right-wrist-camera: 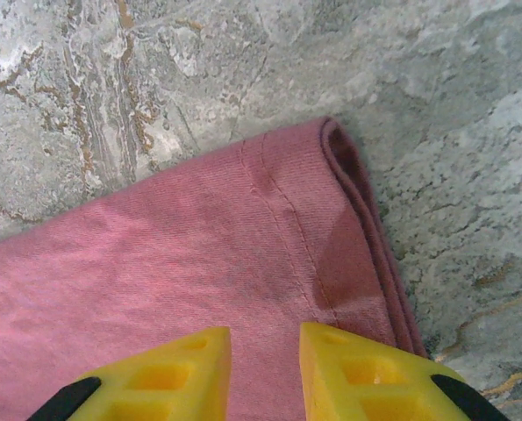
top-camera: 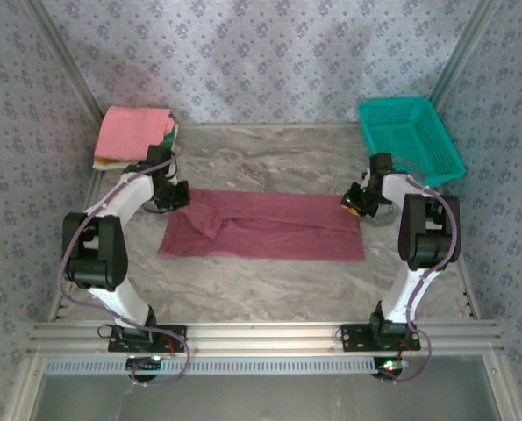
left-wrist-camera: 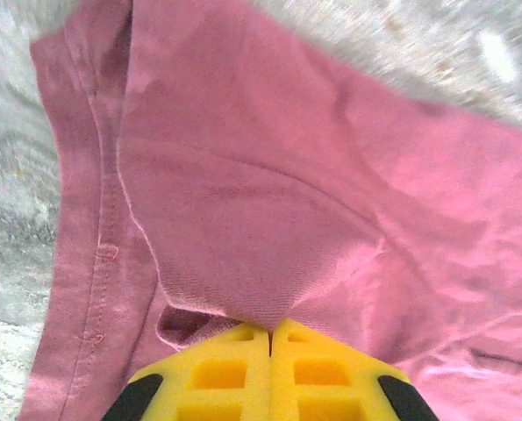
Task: Fold and stack the t-shirts
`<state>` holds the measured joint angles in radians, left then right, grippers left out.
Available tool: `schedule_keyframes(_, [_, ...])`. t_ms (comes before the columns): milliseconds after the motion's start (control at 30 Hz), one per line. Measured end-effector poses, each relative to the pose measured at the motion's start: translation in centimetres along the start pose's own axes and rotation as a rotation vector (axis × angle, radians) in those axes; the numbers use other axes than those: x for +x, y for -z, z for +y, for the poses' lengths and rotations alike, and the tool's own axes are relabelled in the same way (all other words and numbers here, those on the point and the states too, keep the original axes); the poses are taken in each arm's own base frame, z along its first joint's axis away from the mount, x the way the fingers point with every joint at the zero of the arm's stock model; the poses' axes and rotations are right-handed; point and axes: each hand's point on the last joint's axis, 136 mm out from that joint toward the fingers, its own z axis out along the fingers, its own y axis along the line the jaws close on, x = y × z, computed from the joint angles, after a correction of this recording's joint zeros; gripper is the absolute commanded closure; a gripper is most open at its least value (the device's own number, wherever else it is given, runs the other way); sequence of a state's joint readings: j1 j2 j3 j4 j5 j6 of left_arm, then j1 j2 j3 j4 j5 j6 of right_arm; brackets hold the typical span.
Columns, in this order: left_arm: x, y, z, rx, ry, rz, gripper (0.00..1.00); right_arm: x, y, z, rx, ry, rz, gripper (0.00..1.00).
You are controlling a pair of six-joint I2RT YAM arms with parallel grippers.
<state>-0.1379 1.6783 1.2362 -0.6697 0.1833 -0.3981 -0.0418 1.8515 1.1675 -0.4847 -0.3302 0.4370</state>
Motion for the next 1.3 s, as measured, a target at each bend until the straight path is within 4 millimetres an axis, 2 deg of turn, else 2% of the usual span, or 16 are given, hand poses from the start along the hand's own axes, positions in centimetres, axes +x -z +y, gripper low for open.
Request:
schedule_keyframes(133, [-0.3, 1.4, -0.5, 0.003, 0.002, -0.005, 1.00, -0.1, 0.0, 0.0, -0.002, 0.001, -0.003, 0.70])
schedule_keyframes(233, [0.8, 1.8, -0.1, -0.018, 0.016, 0.048, 0.97, -0.1, 0.0, 0.0, -0.002, 0.001, -0.004, 0.70])
schedule_keyframes(333, [2.2, 2.2, 0.5, -0.046, 0.029, 0.108, 0.98, -0.2, 0.1, -0.1, -0.001, -0.003, -0.005, 0.70])
schedule_keyframes(400, [3.1, 2.4, 0.8, -0.061, 0.036, 0.144, 0.91, -0.3, 0.1, -0.2, -0.002, -0.005, -0.007, 0.71])
schedule_keyframes(500, [4.2, 2.8, 1.1, -0.082, 0.048, 0.192, 0.59, -0.4, 0.1, -0.2, -0.007, -0.005, -0.012, 0.70])
schedule_keyframes(600, [4.6, 3.4, 1.5, -0.106, 0.054, 0.212, 0.54, -0.6, 0.1, 0.0, -0.015, -0.002, -0.019, 0.70])
schedule_keyframes(767, [2.8, 4.6, 1.5, -0.138, 0.033, 0.153, 0.54, -0.6, 0.1, 0.1, -0.022, -0.001, -0.020, 0.70])
schedule_keyframes(900, [-0.4, 5.3, 0.2, -0.141, -0.013, 0.062, 0.52, -0.6, 0.1, 0.1, -0.022, -0.001, -0.019, 0.69])
schedule_keyframes(933, [-1.3, 5.1, -0.4, -0.144, -0.037, 0.043, 0.51, -0.6, 0.1, 0.1, -0.021, -0.001, -0.019, 0.68])
schedule_keyframes(1000, [-2.4, 4.0, -1.6, -0.131, -0.073, 0.018, 0.43, -0.5, 0.4, 0.0, -0.014, 0.003, -0.023, 0.66])
schedule_keyframes(1067, [-2.6, 2.4, -1.8, -0.110, -0.077, 0.018, 0.41, -0.4, 1.1, -0.1, -0.008, 0.011, -0.031, 0.64])
schedule_keyframes(1100, [-2.6, 1.6, -1.4, -0.096, -0.062, 0.027, 0.43, -0.3, 1.6, 0.0, -0.006, 0.016, -0.040, 0.62])
schedule_keyframes(1167, [-2.4, 0.2, 0.6, -0.099, -0.017, 0.049, 0.36, -0.3, 2.6, -0.1, 0.002, 0.022, -0.057, 0.59])
schedule_keyframes(1233, [-2.5, -0.8, 2.4, -0.116, 0.019, 0.073, 0.35, -0.4, 3.4, -0.4, 0.013, 0.023, -0.074, 0.59])
schedule_keyframes(1300, [-2.7, -1.8, 3.1, -0.122, 0.030, 0.083, 0.35, -0.6, 4.0, -1.1, 0.028, 0.010, -0.086, 0.57])
